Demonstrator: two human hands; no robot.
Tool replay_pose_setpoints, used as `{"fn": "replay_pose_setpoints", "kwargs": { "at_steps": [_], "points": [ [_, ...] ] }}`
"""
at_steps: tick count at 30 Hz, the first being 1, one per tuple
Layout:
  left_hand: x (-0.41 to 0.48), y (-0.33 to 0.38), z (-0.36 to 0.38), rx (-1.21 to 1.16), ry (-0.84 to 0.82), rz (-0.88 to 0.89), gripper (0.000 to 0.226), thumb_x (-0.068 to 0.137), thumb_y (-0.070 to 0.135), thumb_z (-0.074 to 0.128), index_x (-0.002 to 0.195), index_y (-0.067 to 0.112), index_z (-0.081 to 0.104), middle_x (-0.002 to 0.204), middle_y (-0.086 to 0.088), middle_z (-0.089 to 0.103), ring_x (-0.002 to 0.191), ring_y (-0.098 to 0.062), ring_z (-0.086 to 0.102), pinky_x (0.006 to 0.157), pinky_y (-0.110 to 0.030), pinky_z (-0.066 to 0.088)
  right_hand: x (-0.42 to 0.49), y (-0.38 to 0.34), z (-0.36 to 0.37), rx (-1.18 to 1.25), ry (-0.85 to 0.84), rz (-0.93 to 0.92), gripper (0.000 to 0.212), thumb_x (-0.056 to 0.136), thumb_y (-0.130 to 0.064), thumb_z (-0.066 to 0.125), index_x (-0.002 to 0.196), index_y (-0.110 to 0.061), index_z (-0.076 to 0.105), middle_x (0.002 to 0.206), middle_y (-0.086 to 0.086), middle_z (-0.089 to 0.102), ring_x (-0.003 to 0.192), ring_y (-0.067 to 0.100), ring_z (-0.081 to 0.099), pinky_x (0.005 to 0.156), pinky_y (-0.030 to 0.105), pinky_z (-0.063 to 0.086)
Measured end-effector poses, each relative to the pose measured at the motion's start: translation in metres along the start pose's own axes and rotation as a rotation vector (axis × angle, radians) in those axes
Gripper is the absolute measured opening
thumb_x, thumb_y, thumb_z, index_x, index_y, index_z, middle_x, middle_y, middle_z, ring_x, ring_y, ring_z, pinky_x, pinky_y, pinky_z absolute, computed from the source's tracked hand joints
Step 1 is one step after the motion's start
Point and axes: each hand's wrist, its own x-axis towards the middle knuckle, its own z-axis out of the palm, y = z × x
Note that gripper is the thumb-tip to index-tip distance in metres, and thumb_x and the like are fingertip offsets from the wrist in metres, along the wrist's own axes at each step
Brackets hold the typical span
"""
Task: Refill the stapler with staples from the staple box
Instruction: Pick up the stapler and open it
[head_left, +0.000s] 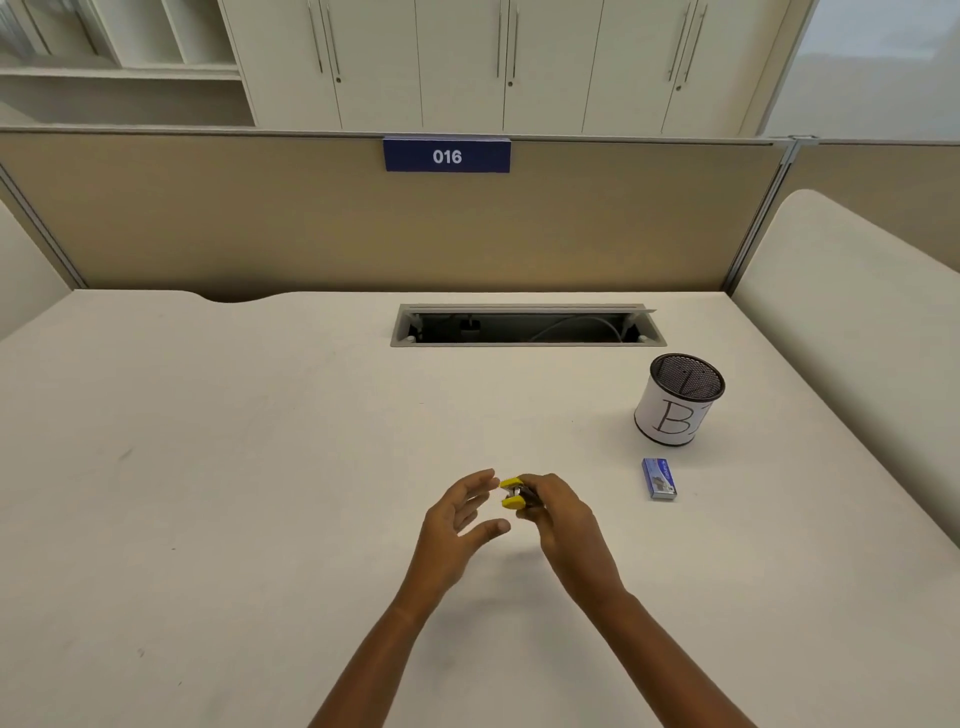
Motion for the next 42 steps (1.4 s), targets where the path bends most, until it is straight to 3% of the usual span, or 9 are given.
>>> {"fn": "replay_pose_setpoints", "kwargs": {
  "at_steps": [9, 13, 15, 17, 23, 29, 33, 37, 42],
  "points": [
    [0.000, -0.004, -0.003, 0.006, 0.018, -0.046, 0.043, 0.079, -0.001, 0.066, 0.115, 0.018, 0.052, 0.116, -0.002, 0.060, 0.112, -0.016, 0.054, 0.099, -0.025, 0.042, 0.009, -0.001, -0.013, 0.206, -0.004, 0.229, 0.033, 0.081, 0.009, 0.057, 0.110, -0.007, 0.062, 0.097, -0.002, 0.065, 0.093, 0.014, 0.062, 0.078, 0.002, 0.044],
    [0.000, -0.004, 0.000, 0.000, 0.015, -0.055, 0.039, 0.083, 0.000, 0.062, 0.119, 0.012, 0.053, 0.116, -0.005, 0.060, 0.107, -0.016, 0.056, 0.079, -0.005, 0.050, 0.008, 0.000, -0.014, 0.232, 0.027, 0.296, 0.027, 0.081, 0.007, 0.058, 0.106, -0.004, 0.065, 0.096, 0.000, 0.065, 0.088, 0.015, 0.061, 0.073, -0.003, 0.042],
    [0.000, -0.001, 0.003, 0.031, 0.035, -0.048, 0.033, 0.086, 0.004, 0.059, 0.118, 0.011, 0.055, 0.117, -0.007, 0.062, 0.100, -0.011, 0.059, 0.075, -0.002, 0.049, 0.011, 0.001, -0.017, 0.325, -0.017, 0.417, 0.026, 0.085, -0.001, 0.059, 0.110, -0.004, 0.062, 0.101, 0.005, 0.066, 0.093, 0.021, 0.062, 0.085, 0.014, 0.048],
    [-0.001, 0.002, 0.007, 0.005, 0.050, -0.067, 0.025, 0.091, 0.009, 0.052, 0.116, 0.014, 0.057, 0.115, -0.005, 0.063, 0.101, -0.012, 0.060, 0.083, -0.010, 0.049, 0.012, 0.000, -0.019, 0.550, -0.101, 0.543, 0.020, 0.091, -0.006, 0.051, 0.109, -0.003, 0.059, 0.103, 0.010, 0.065, 0.094, 0.024, 0.063, 0.086, 0.030, 0.052],
    [-0.004, 0.009, 0.021, -0.256, -0.030, -0.217, 0.031, 0.099, 0.025, 0.035, 0.111, 0.015, 0.062, 0.100, -0.002, 0.067, 0.095, -0.018, 0.064, 0.082, -0.034, 0.054, 0.006, -0.006, -0.018, 0.960, -0.218, 0.637, 0.027, 0.099, -0.011, 0.033, 0.114, -0.005, 0.055, 0.092, 0.009, 0.067, 0.074, 0.016, 0.066, 0.063, 0.021, 0.056],
    [-0.003, 0.008, 0.030, -0.331, 0.042, -0.229, 0.030, 0.099, 0.024, 0.035, 0.101, 0.015, 0.064, 0.086, -0.002, 0.068, 0.080, -0.020, 0.065, 0.066, -0.030, 0.058, 0.004, -0.011, -0.012, 0.764, -0.162, 0.604, 0.024, 0.097, -0.008, 0.035, 0.113, -0.010, 0.053, 0.089, 0.004, 0.069, 0.073, 0.015, 0.067, 0.061, 0.019, 0.057],
    [-0.004, 0.005, 0.034, -0.331, 0.069, -0.253, 0.032, 0.100, 0.026, 0.029, 0.097, 0.017, 0.059, 0.090, -0.007, 0.066, 0.081, -0.025, 0.065, 0.063, -0.030, 0.059, 0.003, -0.013, -0.009, 0.544, -0.128, 0.532, 0.029, 0.097, -0.013, 0.037, 0.119, -0.026, 0.050, 0.098, 0.010, 0.067, 0.093, 0.028, 0.066, 0.086, 0.043, 0.055],
    [-0.004, 0.004, 0.036, -0.330, 0.084, -0.291, 0.036, 0.100, 0.034, 0.027, 0.093, 0.018, 0.058, 0.085, -0.006, 0.067, 0.065, -0.015, 0.069, 0.050, -0.026, 0.057, 0.002, -0.017, -0.007, 0.393, -0.146, 0.433, 0.029, 0.094, -0.014, 0.046, 0.118, -0.028, 0.052, 0.096, 0.001, 0.061, 0.079, 0.012, 0.065, 0.056, 0.014, 0.055],
    [0.000, 0.001, 0.039, -0.289, 0.071, -0.347, 0.039, 0.100, 0.036, 0.024, 0.090, 0.021, 0.058, 0.068, 0.007, 0.073, 0.058, -0.006, 0.070, 0.048, -0.025, 0.055, 0.003, -0.021, -0.001, 0.232, -0.100, 0.346, 0.021, 0.090, -0.013, 0.056, 0.110, -0.016, 0.059, 0.087, 0.003, 0.060, 0.065, 0.001, 0.060, 0.040, 0.005, 0.046]
  ]
}}
